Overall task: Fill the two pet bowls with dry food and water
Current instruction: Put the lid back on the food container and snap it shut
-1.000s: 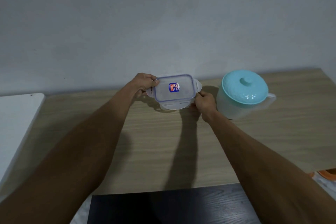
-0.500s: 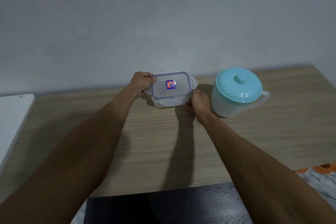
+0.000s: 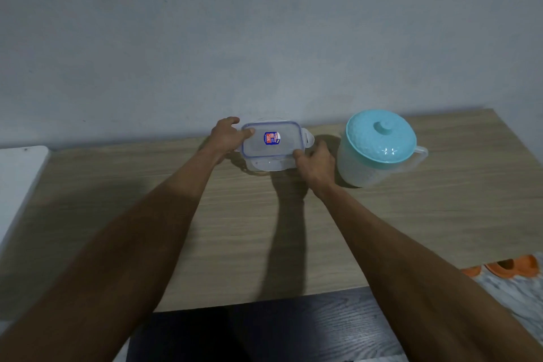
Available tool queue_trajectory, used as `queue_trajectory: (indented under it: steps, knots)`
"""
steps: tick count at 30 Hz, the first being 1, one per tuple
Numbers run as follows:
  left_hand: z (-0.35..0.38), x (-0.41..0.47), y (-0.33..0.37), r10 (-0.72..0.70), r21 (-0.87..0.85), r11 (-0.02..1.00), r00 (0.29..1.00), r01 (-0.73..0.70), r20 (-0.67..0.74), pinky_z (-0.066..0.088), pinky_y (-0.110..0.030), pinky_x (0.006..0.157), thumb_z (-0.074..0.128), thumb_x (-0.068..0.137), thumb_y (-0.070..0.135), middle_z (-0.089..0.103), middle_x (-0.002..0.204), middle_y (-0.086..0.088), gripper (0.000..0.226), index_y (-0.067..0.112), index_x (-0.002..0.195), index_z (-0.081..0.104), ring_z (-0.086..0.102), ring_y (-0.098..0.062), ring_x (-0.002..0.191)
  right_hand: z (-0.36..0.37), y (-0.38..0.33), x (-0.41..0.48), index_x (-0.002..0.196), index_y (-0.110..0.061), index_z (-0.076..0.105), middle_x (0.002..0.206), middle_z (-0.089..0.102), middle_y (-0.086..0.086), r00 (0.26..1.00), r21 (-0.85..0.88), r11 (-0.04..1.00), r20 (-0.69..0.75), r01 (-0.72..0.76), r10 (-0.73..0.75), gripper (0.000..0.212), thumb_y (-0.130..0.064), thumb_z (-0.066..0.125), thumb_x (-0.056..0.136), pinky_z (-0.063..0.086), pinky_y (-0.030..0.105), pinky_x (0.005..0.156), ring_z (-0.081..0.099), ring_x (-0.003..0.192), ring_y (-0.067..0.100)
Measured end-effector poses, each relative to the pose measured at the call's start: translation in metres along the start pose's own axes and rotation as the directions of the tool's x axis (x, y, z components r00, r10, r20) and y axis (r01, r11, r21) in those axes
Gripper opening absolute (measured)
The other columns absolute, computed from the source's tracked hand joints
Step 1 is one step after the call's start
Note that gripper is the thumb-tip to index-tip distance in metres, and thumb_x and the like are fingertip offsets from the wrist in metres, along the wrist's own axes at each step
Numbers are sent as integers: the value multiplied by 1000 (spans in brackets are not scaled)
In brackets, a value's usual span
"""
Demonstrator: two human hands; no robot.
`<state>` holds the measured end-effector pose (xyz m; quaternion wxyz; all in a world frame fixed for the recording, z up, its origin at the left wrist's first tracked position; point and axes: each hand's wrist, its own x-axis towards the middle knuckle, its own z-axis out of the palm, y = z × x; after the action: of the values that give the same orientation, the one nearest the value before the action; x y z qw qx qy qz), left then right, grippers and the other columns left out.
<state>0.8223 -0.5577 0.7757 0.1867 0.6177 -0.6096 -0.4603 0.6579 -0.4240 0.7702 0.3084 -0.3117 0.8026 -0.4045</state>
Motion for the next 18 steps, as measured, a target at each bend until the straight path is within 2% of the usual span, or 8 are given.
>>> queue_trajectory:
  steps: [4,5,7,9,11,14,18]
  knots:
    - [6,-16,-7,-23,-82,996,1000,24,14,40,-28,93,81,78,29,35,154,-16,99,6,153,22,44,-27,135,4,-10,-11,132,-1,48,128,49,22,951,-260,934,-122,246,-284,62,-31,61,79,42,41,94,50,118,39]
    - [7,-18,-10,-30,-94,995,999,31,17,42,-29,91,83,76,29,37,152,-13,101,5,153,21,46,-27,133,5,-12,-11,133,-3,48,130,48,21,929,-294,902,-97,316,-357,67,-34,60,75,42,42,95,49,119,39]
    - [7,-22,-16,-37,-99,994,998,42,46,50,-31,78,87,70,34,47,141,-7,103,8,149,27,56,-26,118,6,-18,-5,139,-7,43,141,41,18,903,-360,836,48,414,-427,77,-40,62,72,41,44,101,43,129,37]
    - [6,-20,-26,-18,-106,994,997,26,81,52,-28,60,90,62,38,59,127,-5,95,8,138,42,64,-22,94,7,-25,6,149,-14,30,155,27,14,877,-463,745,256,480,-406,89,-42,69,74,32,47,112,28,143,33]
    - [7,-21,-32,11,-103,995,996,-2,87,44,-22,45,89,63,37,66,104,-9,73,9,120,53,61,-17,70,7,-33,18,155,-18,15,163,11,11,832,-562,618,437,549,-342,103,-46,73,74,21,50,119,10,151,29]
    - [10,-25,-36,13,-134,991,995,1,103,38,-23,42,85,70,37,62,85,-6,57,11,112,56,54,-16,61,10,-45,33,157,-20,2,165,-1,8,765,-619,465,592,633,-254,118,-52,77,73,14,54,121,-1,153,28]
    - [13,-24,-38,-1,-147,989,993,17,115,35,-23,43,81,72,39,57,83,-4,52,17,113,56,48,-16,61,16,-59,47,157,-20,-4,166,-2,8,717,-641,336,668,690,-198,130,-54,82,66,17,57,118,1,152,31]
